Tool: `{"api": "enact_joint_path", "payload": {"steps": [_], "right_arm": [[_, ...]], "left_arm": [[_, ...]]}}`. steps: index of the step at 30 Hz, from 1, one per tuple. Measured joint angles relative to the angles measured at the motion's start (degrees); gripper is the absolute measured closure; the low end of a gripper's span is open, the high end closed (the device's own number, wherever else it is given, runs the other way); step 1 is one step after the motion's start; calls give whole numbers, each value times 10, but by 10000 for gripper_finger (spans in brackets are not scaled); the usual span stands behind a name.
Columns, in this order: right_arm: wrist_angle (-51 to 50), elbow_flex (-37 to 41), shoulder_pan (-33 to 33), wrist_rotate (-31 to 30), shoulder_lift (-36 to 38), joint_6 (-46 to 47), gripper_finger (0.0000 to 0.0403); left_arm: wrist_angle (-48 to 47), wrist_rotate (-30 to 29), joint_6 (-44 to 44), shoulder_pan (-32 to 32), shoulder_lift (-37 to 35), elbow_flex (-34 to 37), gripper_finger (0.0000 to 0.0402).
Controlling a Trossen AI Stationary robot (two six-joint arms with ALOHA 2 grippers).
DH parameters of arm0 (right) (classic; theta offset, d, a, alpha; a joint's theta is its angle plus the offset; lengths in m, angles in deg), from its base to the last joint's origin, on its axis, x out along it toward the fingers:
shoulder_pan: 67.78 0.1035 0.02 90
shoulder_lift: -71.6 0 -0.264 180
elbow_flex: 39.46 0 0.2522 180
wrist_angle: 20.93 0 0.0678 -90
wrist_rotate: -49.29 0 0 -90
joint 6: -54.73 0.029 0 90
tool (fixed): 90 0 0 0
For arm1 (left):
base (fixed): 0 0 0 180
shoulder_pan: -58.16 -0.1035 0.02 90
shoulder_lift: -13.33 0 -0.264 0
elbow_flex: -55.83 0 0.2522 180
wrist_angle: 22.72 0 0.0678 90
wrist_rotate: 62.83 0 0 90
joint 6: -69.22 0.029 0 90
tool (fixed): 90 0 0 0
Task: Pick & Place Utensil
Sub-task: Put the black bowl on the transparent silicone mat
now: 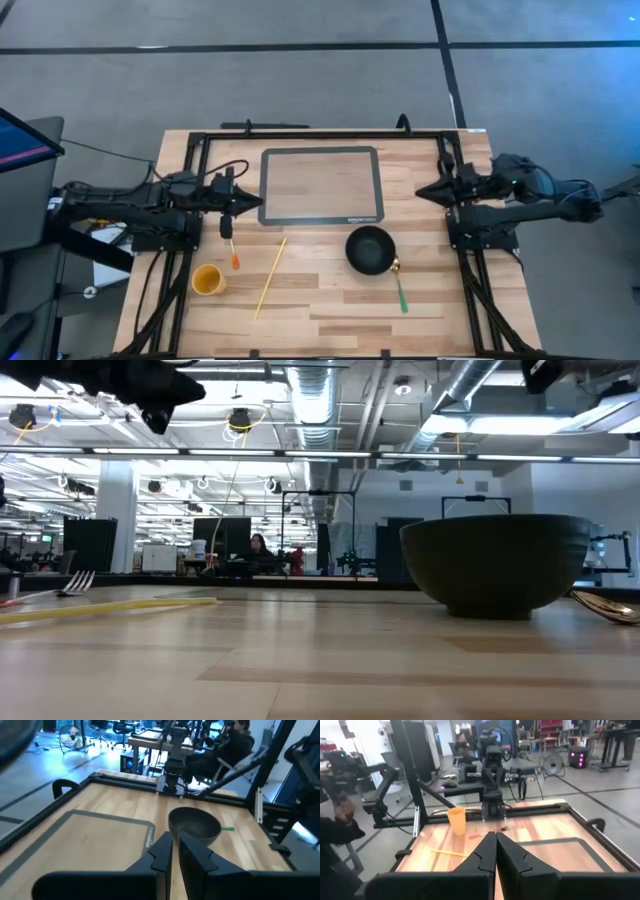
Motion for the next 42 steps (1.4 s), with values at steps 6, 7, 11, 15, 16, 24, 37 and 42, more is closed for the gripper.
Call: {"api": "enact_joint_path", "payload": {"steps": [6,7,11,15,16,24,37,42], "right_arm": [[78,60,14,8,1,14,403],[98,75,20,9,1,14,403],[179,128,45,10,2,12,403],[247,178,72,10,2,11,403],[262,189,78,10,2,11,403],[341,249,125,9,1,13,403],[358,253,141,4,1,20,403],[377,253,141,4,1,20,403]], "left_arm": [[39,9,-15,19,-36,48,372],[55,9,-15,25,-40,56,372],[102,-4,-10,37,-47,87,372],[107,-47,-15,37,-47,112,372],[112,-54,-18,37,-47,119,372],[182,-57,-21,37,-47,161,372],[213,-58,-39,37,-45,161,372],[215,-57,-39,37,-45,161,372]]}}
